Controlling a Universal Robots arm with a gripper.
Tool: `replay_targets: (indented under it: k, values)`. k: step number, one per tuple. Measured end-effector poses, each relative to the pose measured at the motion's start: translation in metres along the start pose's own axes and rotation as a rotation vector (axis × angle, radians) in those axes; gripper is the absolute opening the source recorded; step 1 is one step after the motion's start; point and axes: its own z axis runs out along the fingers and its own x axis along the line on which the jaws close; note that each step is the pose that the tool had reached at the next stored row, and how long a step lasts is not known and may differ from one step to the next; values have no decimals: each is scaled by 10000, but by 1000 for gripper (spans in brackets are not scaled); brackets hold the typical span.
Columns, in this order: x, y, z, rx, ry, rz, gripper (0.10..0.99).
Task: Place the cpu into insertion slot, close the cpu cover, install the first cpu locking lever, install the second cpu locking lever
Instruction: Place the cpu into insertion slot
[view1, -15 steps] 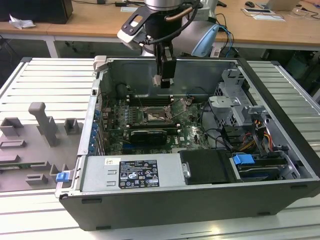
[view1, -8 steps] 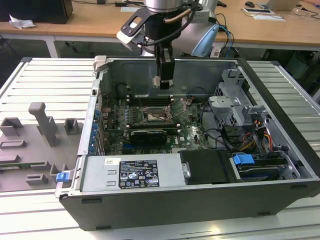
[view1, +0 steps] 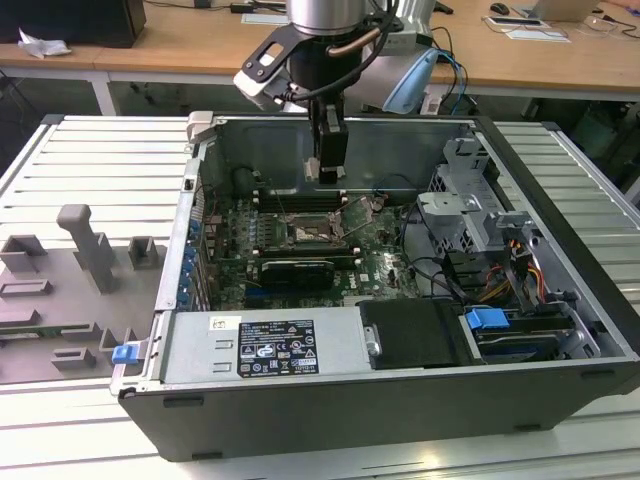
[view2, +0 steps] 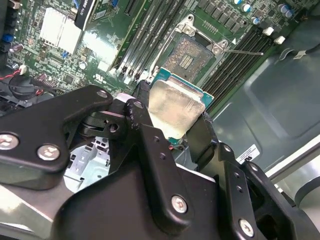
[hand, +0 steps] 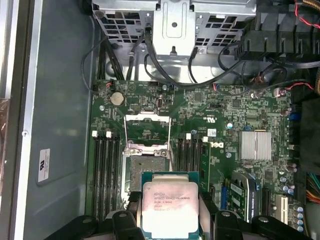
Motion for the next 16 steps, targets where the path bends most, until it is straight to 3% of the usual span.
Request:
replay_targets:
  k: [10, 14, 16]
  values:
    - [0, -12, 161, 82, 34, 4, 541]
    - [-1, -25, 289, 82, 49, 4, 541]
    - [-1, -32, 317, 75, 50, 3, 541]
